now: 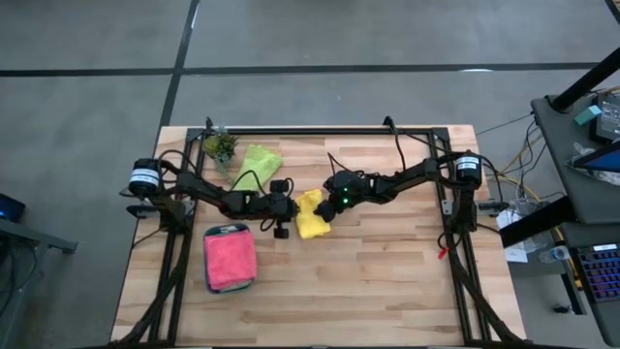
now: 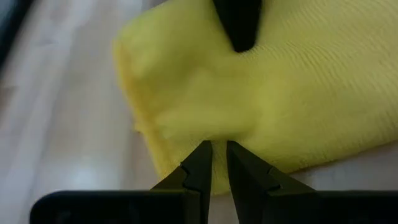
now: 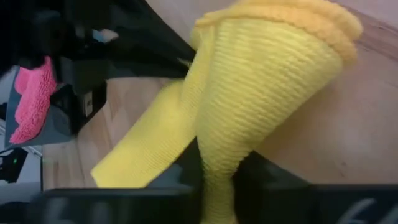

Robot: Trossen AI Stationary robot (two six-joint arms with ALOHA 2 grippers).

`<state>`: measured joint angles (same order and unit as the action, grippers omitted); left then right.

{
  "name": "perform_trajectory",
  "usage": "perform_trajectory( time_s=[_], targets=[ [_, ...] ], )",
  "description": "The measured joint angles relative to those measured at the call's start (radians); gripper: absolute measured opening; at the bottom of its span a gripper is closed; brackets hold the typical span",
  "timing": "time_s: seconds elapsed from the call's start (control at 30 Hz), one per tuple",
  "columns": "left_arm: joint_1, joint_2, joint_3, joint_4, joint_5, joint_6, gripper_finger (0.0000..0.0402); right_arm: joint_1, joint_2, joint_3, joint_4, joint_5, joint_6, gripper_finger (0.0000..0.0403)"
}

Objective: Fold microfiber towels
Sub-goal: Put the yellow microfiber cloth into the blue bin

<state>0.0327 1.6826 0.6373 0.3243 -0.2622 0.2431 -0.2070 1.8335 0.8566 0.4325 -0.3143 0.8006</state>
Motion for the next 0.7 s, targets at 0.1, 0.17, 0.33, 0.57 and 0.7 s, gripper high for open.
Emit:
perform_trajectory(
  time_s=[0.1, 0.17, 0.33, 0.57, 0.7],
  targets=[
    [-0.011, -0.059, -0.001, -0.038, -0.054, 0.003, 0.0036, 0.006, -0.016, -0.001, 0.0, -0.001, -0.013, 0.0019],
    [-0.019, -0.124, 0.0, -0.09, -0.077, 0.004, 0.0036, 0.013, -0.03, -0.001, 0.01, -0.001, -0.016, 0.0018],
    [-0.037, -0.32, -0.001, -0.184, -0.088, -0.019, 0.0036, 0.051, -0.059, -0.001, 0.055, 0.032, 0.021, 0.0015],
    [-0.099, -0.589, -0.002, -0.213, -0.086, -0.028, 0.0036, 0.137, -0.089, -0.001, 0.204, 0.099, 0.106, 0.0014],
    [-0.139, -0.7, -0.002, -0.228, -0.086, -0.028, 0.0036, 0.19, -0.09, -0.001, 0.346, 0.134, 0.16, 0.0014]
  ],
)
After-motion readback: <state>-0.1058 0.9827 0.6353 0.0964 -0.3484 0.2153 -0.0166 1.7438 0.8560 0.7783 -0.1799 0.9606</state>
